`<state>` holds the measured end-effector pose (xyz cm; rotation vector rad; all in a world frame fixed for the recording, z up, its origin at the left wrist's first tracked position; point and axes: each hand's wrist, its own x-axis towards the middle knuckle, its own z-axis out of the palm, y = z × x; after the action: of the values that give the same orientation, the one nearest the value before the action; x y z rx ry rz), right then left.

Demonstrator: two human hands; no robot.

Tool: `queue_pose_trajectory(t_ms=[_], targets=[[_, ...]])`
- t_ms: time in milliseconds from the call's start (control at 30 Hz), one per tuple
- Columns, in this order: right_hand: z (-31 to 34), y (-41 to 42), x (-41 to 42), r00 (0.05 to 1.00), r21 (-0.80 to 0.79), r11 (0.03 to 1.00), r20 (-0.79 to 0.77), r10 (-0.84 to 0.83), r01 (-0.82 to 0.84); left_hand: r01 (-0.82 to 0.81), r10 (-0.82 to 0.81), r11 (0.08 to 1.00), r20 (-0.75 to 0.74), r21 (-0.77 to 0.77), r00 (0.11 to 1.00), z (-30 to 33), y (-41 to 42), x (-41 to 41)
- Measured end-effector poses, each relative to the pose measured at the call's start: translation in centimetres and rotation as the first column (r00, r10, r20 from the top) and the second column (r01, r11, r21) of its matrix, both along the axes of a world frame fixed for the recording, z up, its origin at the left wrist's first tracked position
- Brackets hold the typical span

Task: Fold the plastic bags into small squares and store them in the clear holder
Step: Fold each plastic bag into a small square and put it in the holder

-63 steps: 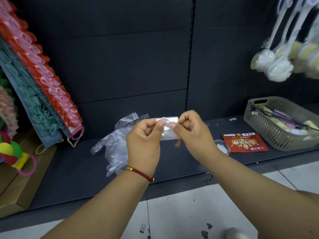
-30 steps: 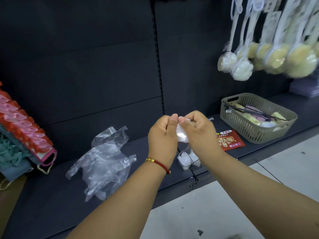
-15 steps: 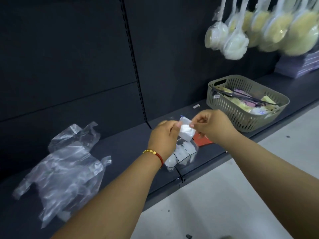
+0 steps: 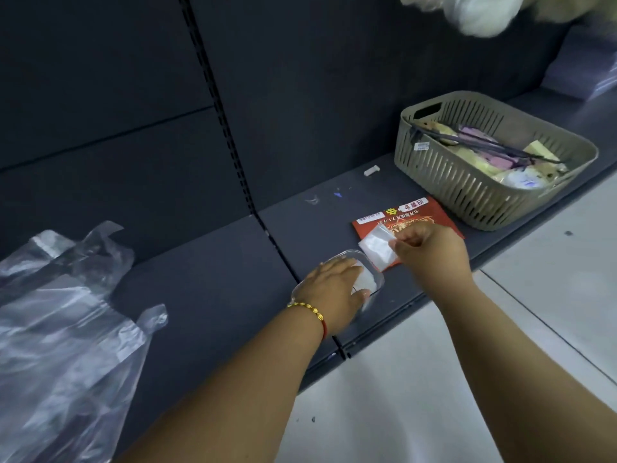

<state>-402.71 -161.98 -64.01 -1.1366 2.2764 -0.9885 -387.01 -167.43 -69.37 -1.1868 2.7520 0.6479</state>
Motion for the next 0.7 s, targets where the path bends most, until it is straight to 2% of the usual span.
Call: queue_pose_trajectory(t_ms=[167,400,633,700], targets=[[-1.9,-0.5,0.1,1.0,0.021,1.0,-0.027,0.006,-0.006,0.091,-0.09,0.994,0.011,-0.062,0.996,-1.3,-0.9,-0.8],[-3.7,-0.7,0.2,0.999,0.044,0.999,-0.043,0.013,-0.011,0.12,-0.126,0.985,-0.045,-0.126,0.991,-1.5,-1.1,-0.5],[-5.0,-0.5,0.8,0.996,0.029,0.999,-0.083,0.014,-0.012,0.229,-0.213,0.963,0.121,-0.144,0.97,-2.0,-0.7,-0.8],[-5.3,-0.6,1.1,0.993,0.047,0.998,-0.114,0.042,-0.037,0.22,-0.204,0.964,0.118,-0.151,0.972,-2.3,-0.5,-1.0]])
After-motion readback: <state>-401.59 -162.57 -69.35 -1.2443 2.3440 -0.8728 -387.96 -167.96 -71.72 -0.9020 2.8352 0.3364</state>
